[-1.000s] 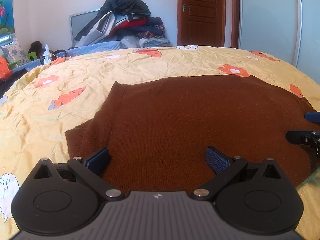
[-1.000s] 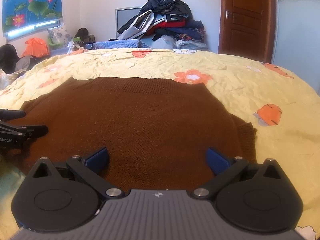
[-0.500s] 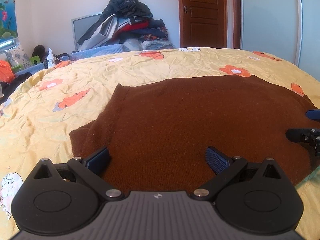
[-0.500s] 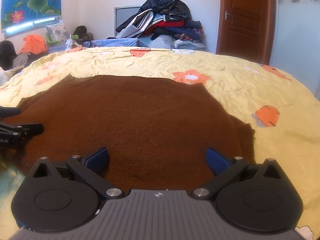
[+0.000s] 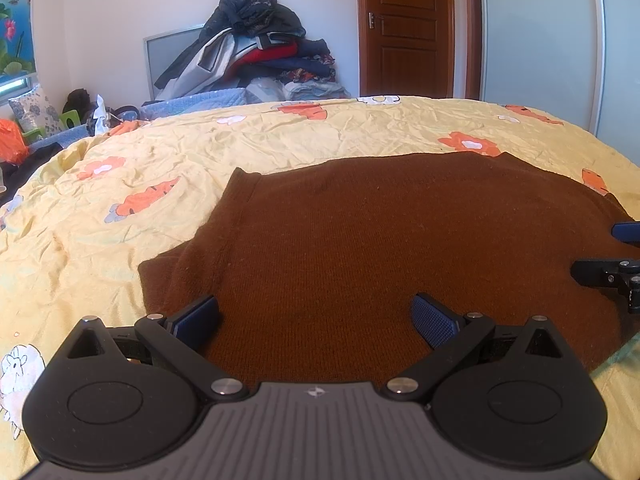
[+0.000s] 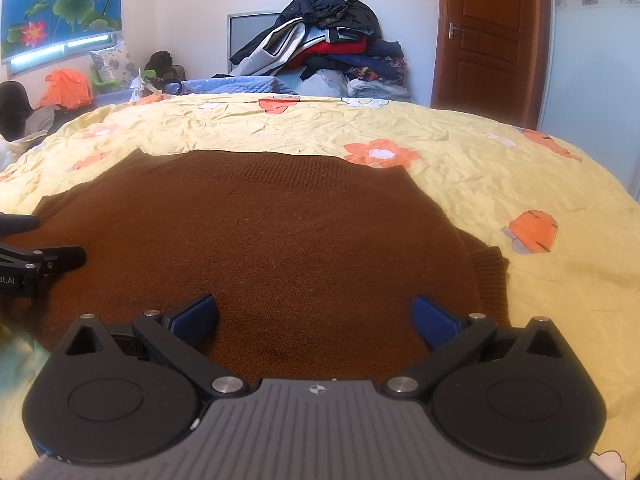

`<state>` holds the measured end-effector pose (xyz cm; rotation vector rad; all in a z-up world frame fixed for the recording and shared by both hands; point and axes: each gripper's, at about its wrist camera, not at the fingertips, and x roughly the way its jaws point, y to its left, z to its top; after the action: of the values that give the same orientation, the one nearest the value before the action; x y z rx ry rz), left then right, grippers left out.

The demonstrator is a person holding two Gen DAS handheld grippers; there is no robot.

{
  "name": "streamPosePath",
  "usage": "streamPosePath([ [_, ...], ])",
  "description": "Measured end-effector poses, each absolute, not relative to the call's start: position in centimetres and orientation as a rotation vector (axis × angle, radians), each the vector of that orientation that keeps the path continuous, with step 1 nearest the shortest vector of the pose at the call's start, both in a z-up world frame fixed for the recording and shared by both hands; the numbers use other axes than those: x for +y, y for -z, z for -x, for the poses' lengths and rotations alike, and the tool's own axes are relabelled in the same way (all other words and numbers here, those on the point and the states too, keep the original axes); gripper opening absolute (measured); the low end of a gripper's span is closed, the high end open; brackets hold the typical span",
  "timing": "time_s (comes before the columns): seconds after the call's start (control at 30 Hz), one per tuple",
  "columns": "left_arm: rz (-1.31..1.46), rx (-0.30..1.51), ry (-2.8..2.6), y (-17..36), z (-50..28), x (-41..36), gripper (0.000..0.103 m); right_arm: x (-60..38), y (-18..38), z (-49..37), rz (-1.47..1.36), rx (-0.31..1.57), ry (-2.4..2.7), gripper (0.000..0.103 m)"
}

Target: Fold small clothes

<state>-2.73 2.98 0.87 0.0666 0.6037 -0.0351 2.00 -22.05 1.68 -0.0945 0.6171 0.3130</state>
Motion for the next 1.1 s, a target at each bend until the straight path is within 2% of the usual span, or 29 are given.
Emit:
streamPosePath([
  [1.1, -0.078, 0.572, -0.015, -1.2, 3.9, 2.8, 0.103, -22.0, -1.8, -1.6, 0.079, 0.611, -0.317, 0.103],
])
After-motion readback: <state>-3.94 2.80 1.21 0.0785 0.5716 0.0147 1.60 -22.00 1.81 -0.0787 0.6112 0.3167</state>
